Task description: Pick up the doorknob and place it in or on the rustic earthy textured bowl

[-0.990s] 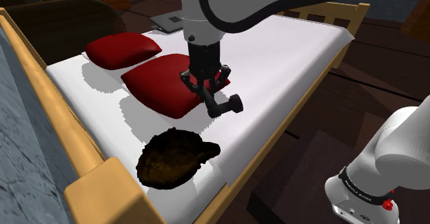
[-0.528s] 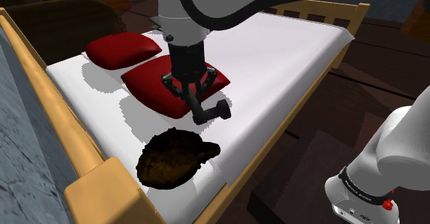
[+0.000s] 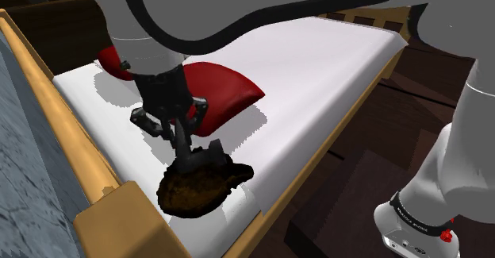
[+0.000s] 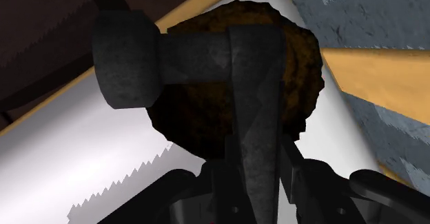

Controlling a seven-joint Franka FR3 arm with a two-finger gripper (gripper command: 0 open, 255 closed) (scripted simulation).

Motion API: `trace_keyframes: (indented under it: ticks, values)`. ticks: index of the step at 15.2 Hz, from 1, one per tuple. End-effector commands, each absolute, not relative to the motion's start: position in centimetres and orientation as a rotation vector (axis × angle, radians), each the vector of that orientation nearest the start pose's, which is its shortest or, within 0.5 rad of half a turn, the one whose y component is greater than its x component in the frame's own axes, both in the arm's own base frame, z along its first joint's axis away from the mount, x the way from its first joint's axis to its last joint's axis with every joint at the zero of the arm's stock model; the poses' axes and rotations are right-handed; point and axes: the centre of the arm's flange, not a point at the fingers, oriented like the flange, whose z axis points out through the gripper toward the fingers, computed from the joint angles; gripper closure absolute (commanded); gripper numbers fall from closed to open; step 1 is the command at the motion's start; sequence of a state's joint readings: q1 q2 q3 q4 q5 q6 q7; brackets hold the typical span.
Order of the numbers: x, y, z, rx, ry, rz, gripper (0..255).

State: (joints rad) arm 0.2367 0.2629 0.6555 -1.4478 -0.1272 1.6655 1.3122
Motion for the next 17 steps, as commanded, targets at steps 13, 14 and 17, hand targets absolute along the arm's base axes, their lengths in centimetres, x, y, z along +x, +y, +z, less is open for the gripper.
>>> trace_keyframes:
  ticks: [13, 14, 17]
  values:
    - [43.7, 51.7, 51.5, -3.048, 0.664, 0.038, 255]
    - [43.7, 51.7, 51.0, -3.048, 0.664, 0.038, 255]
    - [43.7, 51.7, 49.1, -3.048, 0.664, 0.038, 255]
